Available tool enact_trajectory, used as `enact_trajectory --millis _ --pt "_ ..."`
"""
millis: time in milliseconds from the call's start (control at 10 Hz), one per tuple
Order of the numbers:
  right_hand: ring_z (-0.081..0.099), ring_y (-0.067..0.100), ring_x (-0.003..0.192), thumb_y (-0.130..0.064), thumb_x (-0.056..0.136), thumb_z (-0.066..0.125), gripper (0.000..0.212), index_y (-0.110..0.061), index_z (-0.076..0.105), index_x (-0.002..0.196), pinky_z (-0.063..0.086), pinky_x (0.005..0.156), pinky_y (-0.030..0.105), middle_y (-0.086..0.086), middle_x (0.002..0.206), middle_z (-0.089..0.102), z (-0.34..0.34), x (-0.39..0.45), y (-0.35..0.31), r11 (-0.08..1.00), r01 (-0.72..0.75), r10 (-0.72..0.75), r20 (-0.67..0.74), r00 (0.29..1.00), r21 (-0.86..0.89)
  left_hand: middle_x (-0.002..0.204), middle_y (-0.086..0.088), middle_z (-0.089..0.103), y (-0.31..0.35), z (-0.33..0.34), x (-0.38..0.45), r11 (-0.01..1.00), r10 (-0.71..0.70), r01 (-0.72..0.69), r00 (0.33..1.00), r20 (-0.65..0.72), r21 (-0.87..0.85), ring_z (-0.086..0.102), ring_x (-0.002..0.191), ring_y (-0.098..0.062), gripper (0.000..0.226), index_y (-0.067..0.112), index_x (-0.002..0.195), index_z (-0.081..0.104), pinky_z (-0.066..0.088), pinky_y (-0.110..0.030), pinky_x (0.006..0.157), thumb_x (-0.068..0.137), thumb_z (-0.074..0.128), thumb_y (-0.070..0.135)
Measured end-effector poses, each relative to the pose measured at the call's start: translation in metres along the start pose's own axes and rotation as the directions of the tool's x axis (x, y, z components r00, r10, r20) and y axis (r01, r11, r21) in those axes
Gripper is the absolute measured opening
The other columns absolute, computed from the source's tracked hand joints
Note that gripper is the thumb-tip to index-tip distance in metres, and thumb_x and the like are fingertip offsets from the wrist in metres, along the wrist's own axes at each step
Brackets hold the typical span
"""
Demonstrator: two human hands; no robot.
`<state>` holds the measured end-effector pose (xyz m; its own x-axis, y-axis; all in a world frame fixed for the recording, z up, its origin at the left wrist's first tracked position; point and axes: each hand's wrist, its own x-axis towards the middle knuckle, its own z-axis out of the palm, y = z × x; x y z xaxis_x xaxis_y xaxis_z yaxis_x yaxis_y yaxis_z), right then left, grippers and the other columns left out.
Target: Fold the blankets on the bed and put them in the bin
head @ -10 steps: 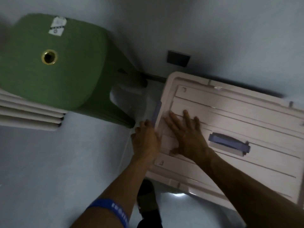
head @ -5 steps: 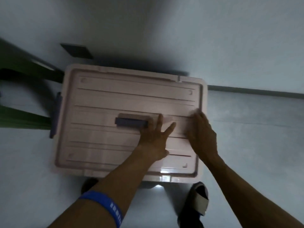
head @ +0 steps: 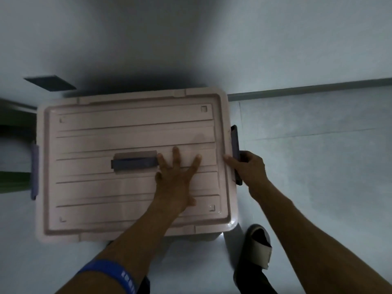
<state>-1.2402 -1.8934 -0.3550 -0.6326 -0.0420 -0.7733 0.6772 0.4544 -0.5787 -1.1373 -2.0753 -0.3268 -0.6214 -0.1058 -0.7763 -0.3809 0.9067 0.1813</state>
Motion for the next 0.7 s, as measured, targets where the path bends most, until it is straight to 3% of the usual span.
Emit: enact_trajectory --millis 100,200,300,500,600,700 --pt "0.063 0.014 0.084 -0.041 0.083 0.073 0.041 -0.017 0.06 0.112 0.054 0.073 0.031 -0.003 0.099 0.064 0.012 -0.01 0.001 0.955 0.113 -0.165 -0.174 0.971 -0.274 0.147 -0.005 -0.045 0.004 -0.001 0.0 1.0 -0.009 0.009 1.0 0.009 0.0 -0.036 0.133 -0.048 0.122 0.054 0.141 -0.023 0.011 -0.064 0.115 0.075 0.079 0.042" --pt "0.055 0.015 0.074 -0.035 0.086 0.068 0.026 -0.014 0.055 0.094 0.041 0.061 0.027 0.001 0.089 0.058 0.027 -0.018 -0.008 0.836 0.139 -0.319 -0.265 0.91 -0.53 0.15 -0.006 -0.042 0.004 -0.003 0.0 1.0 -0.015 0.015 1.0 0.005 0.014 -0.035 0.134 -0.049 0.123 0.053 0.143 -0.02 0.012 -0.065 0.114 0.073 0.081 0.041" --pt "0.054 0.018 0.073 -0.033 0.088 0.066 0.024 -0.012 0.052 0.089 0.037 0.06 0.028 0.004 0.087 0.055 0.028 -0.019 -0.011 0.771 0.148 -0.376 -0.256 0.89 -0.619 0.151 -0.006 -0.04 0.005 -0.002 0.003 1.0 -0.003 0.003 1.0 0.002 0.016 -0.033 0.135 -0.049 0.123 0.052 0.144 -0.02 0.011 -0.065 0.112 0.073 0.081 0.041" --pt "0.057 0.025 0.084 -0.031 0.09 0.065 0.03 -0.01 0.056 0.11 0.042 0.07 0.032 0.01 0.105 0.062 0.032 -0.038 -0.022 0.708 0.102 -0.333 -0.203 0.921 -0.699 0.157 -0.001 -0.03 -0.013 0.013 -0.032 0.986 0.039 -0.059 0.991 -0.127 -0.155 -0.023 0.145 -0.031 0.097 0.04 0.15 -0.014 0.006 -0.053 0.12 0.091 0.061 0.025" --pt "0.057 0.024 0.094 -0.023 0.092 0.065 0.044 -0.008 0.051 0.131 0.042 0.077 0.032 0.013 0.121 0.06 0.036 -0.082 -0.018 0.784 0.189 -0.354 -0.175 0.919 -0.591 0.16 0.002 -0.019 -0.047 0.032 -0.09 0.945 0.059 -0.114 0.981 -0.184 -0.305 -0.012 0.148 -0.021 0.084 0.038 0.151 -0.012 0.004 -0.042 0.122 0.097 0.051 0.031" --pt "0.057 0.026 0.106 -0.022 0.091 0.068 0.052 -0.009 0.048 0.137 0.043 0.086 0.032 0.013 0.131 0.056 0.041 -0.123 -0.009 0.812 0.275 -0.422 -0.193 0.886 -0.514 0.162 0.006 -0.01 -0.075 0.038 -0.131 0.877 0.029 -0.132 0.974 -0.224 -0.461 -0.003 0.149 -0.015 0.079 0.04 0.152 -0.006 0.009 -0.037 0.122 0.097 0.051 0.031"
